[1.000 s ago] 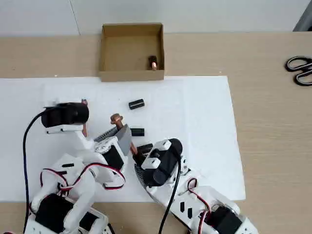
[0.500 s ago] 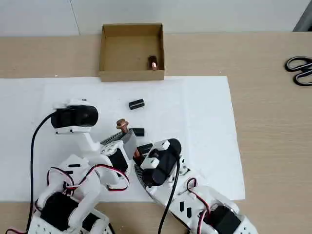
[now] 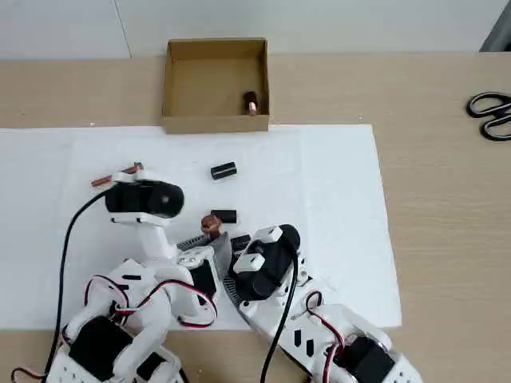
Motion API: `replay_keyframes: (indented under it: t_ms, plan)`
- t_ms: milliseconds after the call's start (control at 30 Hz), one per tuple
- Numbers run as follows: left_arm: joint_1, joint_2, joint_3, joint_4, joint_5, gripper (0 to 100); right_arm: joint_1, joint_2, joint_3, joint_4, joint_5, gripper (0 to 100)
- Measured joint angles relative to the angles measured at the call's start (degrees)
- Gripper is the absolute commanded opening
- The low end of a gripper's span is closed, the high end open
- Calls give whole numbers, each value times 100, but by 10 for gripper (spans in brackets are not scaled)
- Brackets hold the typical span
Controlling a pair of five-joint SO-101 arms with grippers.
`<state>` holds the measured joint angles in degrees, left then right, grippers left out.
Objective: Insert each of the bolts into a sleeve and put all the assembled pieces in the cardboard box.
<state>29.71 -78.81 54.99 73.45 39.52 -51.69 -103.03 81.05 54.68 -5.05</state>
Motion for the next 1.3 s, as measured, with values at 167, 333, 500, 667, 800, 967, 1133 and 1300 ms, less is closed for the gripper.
replay_keyframes:
  t_ms: [167,333,500,667,800,967,1133,1300]
  plan:
    - [114,18,-53,211,-176,6,0,0,-9,0,0,2]
    - [220,-18,-35,448,-299,6,0,0,-9,0,9,2]
    - [299,-26,-53,580,-545,6,-9,0,0,9,9,2]
    - [316,-35,70,589,-730,7,-18,18,18,9,9,2]
    - [316,-35,70,589,-747,13,-18,18,18,9,9,2]
    - [290,-35,70,519,-747,152,-9,18,18,9,9,2]
    - [308,-26,273,589,-774,196,26,0,0,9,18,2]
    - [281,-18,264,598,-791,196,35,0,9,0,0,2]
